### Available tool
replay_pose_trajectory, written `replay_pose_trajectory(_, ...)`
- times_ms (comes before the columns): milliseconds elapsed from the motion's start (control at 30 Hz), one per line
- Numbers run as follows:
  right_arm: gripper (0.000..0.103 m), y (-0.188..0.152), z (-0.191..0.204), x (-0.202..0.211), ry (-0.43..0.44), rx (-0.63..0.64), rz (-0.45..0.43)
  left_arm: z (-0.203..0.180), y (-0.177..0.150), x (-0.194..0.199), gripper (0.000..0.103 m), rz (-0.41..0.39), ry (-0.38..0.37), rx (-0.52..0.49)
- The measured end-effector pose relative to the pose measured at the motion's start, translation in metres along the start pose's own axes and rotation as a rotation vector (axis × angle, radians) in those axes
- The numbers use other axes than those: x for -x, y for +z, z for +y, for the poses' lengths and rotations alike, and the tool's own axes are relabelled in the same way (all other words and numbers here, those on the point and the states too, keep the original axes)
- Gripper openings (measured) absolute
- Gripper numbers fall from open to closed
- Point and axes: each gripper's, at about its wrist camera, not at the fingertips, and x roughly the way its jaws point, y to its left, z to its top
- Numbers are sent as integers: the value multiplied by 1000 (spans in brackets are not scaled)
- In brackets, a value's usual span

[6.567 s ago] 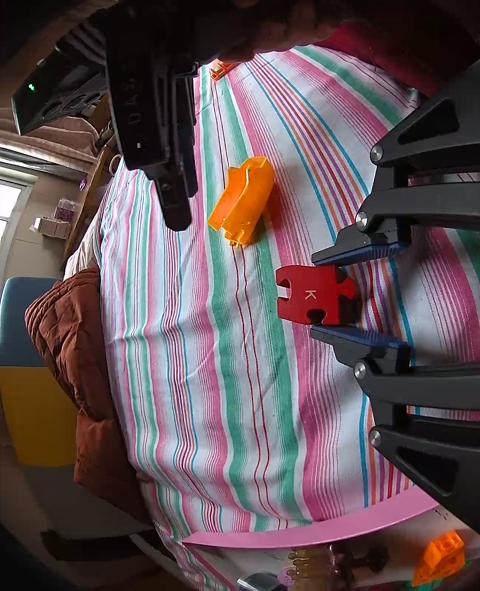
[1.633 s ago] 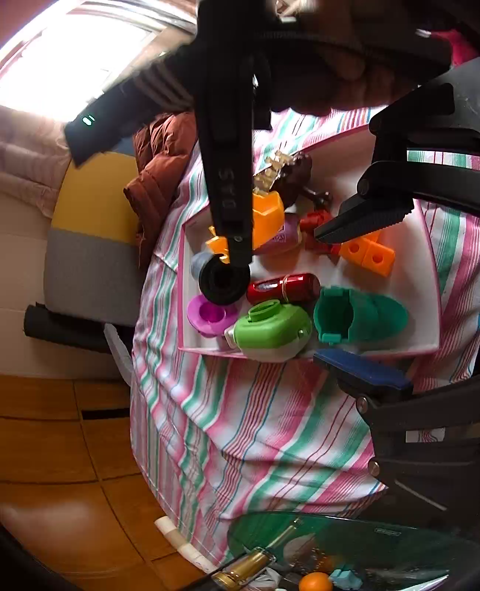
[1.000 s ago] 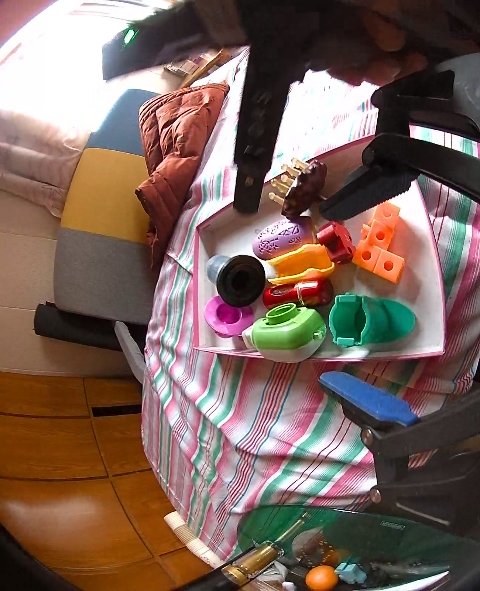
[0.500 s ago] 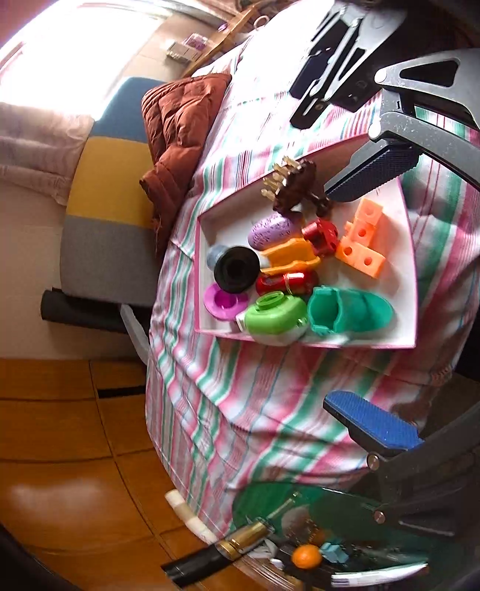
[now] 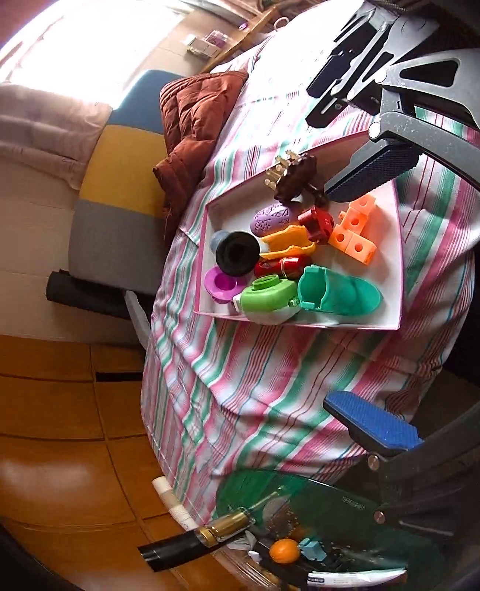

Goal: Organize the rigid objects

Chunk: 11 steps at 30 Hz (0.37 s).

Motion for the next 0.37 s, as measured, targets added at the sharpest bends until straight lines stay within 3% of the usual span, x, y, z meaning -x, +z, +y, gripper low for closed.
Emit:
replay_pose_trajectory(133,40,-1,4,0,11,10,8,-5,-3,7,97,-57,32,-53)
replay_pose_trajectory(367,40,-2,11,0,18,23,10,-2,-1,5,97,-35,16,-44)
